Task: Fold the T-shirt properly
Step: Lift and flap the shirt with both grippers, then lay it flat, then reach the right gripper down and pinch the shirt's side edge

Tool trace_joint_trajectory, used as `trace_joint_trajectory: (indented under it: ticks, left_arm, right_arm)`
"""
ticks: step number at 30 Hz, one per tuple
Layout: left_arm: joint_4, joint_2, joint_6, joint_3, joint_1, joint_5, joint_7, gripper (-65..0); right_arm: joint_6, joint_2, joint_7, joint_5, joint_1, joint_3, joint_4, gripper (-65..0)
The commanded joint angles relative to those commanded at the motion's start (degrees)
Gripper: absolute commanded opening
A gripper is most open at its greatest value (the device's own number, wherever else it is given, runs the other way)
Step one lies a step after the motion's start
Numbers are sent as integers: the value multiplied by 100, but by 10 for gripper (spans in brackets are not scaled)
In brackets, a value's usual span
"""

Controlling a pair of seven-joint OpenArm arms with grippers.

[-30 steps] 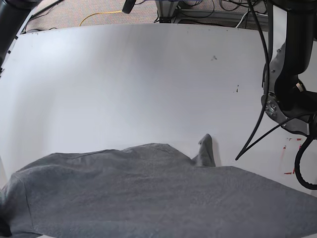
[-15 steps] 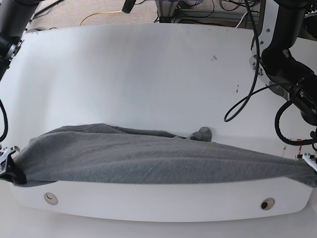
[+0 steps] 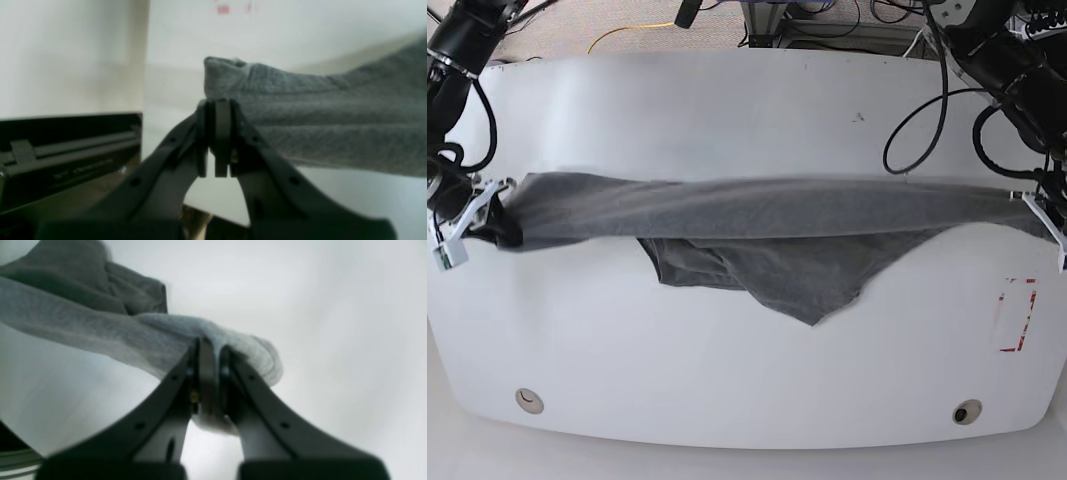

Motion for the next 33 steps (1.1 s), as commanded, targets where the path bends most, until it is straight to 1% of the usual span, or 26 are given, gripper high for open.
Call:
trace_joint_trajectory:
  ticks: [3, 5, 6, 9, 11, 12, 15, 17, 19, 21, 22, 23, 24, 25, 26, 28, 30, 31, 33]
  left_arm:
    - [-9, 0, 0, -44, 589, 9, -378, -650]
    - [-26, -9, 0, -44, 941, 9, -712, -650]
    - [-26, -9, 0, -44, 1090, 9, -844, -650]
    - [-53, -9, 0, -44, 1442, 26, -1275, -650]
    - [-185, -18, 0, -9, 1591, 35, -1530, -650]
    - [-308, -18, 0, -9, 1626, 35, -1618, -650]
    - [-651, -88, 0, -62, 1618, 44, -1635, -650]
    - [-800, -185, 0, -70, 1609, 44, -1635, -650]
    - [-949, -211, 0, -105, 1600, 44, -1635, -650]
    - [-1020, -220, 0, -185, 1600, 44, -1644, -650]
    - [-1029, -220, 0, -220, 1591, 44, -1644, -650]
    - [-1029, -220, 0, -229, 1591, 44, -1644, -650]
    - [-1029, -220, 0, -229, 1591, 44, -1644, -650]
    - [-1020, -220, 0, -229, 1591, 44, -1644, -650]
    - [-1020, -220, 0, -229, 1591, 44, -1644, -650]
    - [-1029, -220, 0, -229, 1591, 44, -1644, -650]
    - [-1029, -220, 0, -229, 1591, 44, -1644, -650]
    - [-1029, -220, 0, -229, 1591, 44, -1644, -650]
    - [-1029, -220, 0, -237, 1591, 44, -1644, -650]
  right_arm:
    - [0, -211, 18, 0, -527, 44, 0, -650]
    - [0, -334, 26, -9, -826, 97, -18, -650]
    - [0, -448, 26, -9, -958, 167, -9, -650]
    - [0, -677, 26, -18, -1310, 334, -18, -650]
    - [0, -774, 26, -18, -1424, 334, -26, -650]
    - [0, -826, 26, -18, -1486, 325, -26, -650]
    - [0, -941, 26, -26, -1697, 334, -35, -650]
    - [0, -949, 26, -35, -1741, 325, -44, -625]
    - [0, -1020, 26, -105, -1820, 343, -44, -558]
    - [0, -1081, 26, -343, -1881, 343, -44, -484]
    - [0, -1099, 26, -519, -1881, 343, -44, -436]
    - [0, -1108, 26, -712, -1890, 343, -44, -371]
    - [0, -1152, 26, -826, -1890, 343, -44, -327]
    - [0, -1196, 26, -905, -1908, 352, -35, -282]
    - [0, -1213, 26, -958, -1916, 387, -18, -222]
    - [0, -1231, -18, -905, -1960, 659, 0, -133]
    - [0, -1231, -18, -800, -1969, 853, 26, -84]
    - [0, -1213, -18, -695, -1969, 993, 62, -49]
    - [0, -1196, -18, -536, -1952, 1187, 123, -27]
